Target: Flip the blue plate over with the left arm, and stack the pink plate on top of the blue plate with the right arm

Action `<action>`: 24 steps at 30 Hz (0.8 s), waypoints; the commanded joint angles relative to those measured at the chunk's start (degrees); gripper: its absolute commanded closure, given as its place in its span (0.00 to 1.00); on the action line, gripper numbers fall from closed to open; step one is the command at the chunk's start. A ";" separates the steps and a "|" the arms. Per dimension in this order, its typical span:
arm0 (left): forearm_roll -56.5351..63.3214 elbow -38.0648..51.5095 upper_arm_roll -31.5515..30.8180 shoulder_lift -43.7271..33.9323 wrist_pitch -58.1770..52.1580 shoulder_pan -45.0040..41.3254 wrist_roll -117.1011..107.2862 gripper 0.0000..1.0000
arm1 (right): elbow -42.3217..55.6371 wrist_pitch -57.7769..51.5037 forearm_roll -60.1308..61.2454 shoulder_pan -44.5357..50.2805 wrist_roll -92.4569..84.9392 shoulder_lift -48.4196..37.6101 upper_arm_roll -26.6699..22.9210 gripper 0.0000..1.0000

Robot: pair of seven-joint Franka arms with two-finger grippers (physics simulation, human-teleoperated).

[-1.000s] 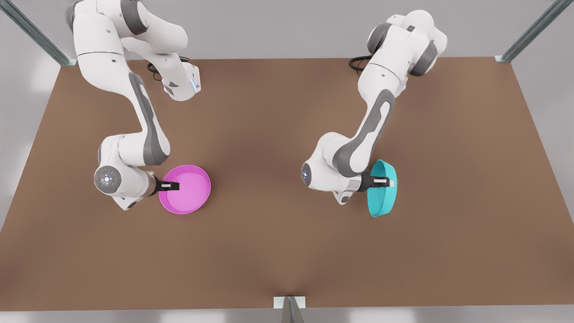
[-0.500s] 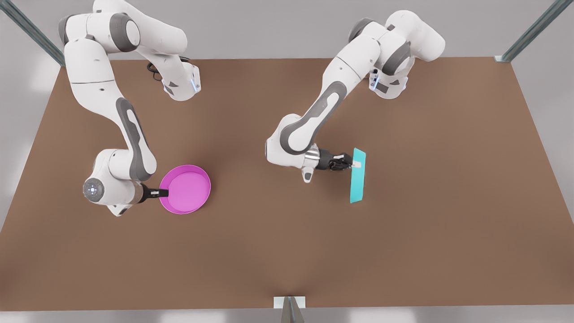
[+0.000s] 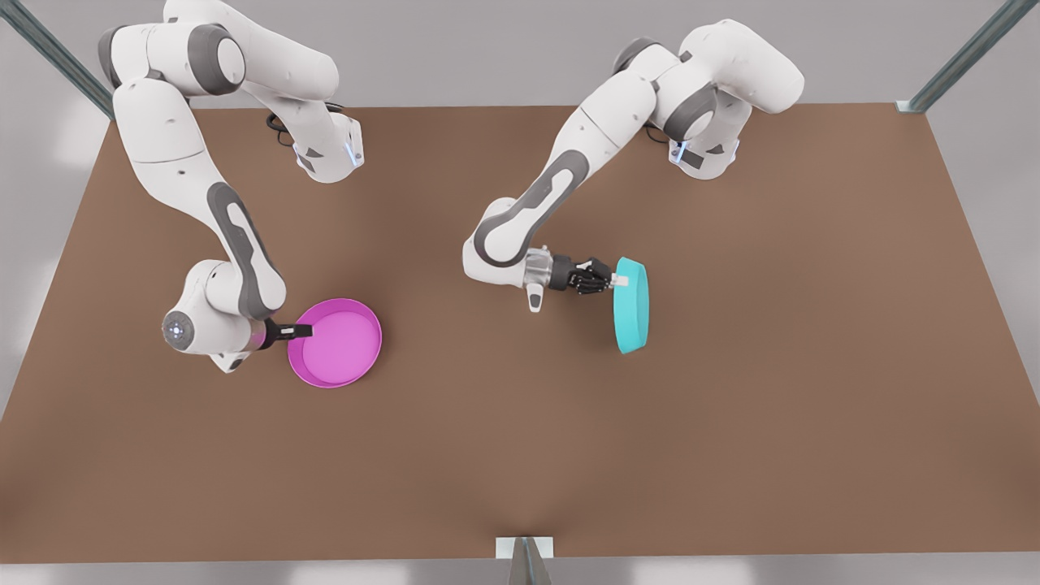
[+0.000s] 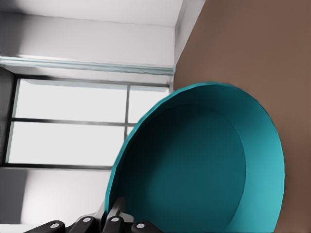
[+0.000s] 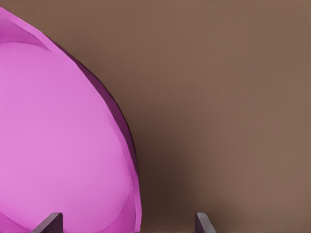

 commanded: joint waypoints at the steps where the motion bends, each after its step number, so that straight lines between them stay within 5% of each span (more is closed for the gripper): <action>1: -1.38 -0.01 0.03 0.10 0.08 -0.10 -0.15 0.79 | 0.09 -0.01 0.00 -0.01 0.00 -0.03 0.08 0.00; 12: -0.85 0.08 0.03 1.94 -1.07 -1.68 -2.52 0.79 | 1.15 2.80 1.23 0.43 0.26 -0.20 -0.01 0.00; 13: -0.85 0.08 0.03 2.29 -1.42 -2.03 -2.61 0.79 | 1.15 2.98 1.23 0.35 0.26 -0.20 -0.01 0.11; 15: -0.85 0.08 0.03 2.47 -1.50 -2.03 -2.88 0.79 | 1.15 2.98 1.14 0.26 0.26 0.06 -0.01 0.11; 16: -0.94 0.08 0.03 2.47 -1.51 -2.03 -2.79 0.65 | 1.15 2.98 1.14 0.43 0.18 0.06 -0.01 0.11; 17: -0.94 0.08 0.03 2.47 -1.42 -2.03 -2.79 0.39 | 1.15 2.98 1.23 0.52 0.26 0.15 -0.01 0.11; 18: -1.02 0.08 0.03 2.56 -1.42 -2.03 -2.79 0.27 | 1.06 2.98 1.23 0.61 0.26 0.24 -0.01 0.11; 24: -1.11 0.26 -0.15 2.82 -2.38 -2.21 -2.79 0.22 | 1.06 3.07 1.23 0.87 0.44 0.33 -0.01 0.20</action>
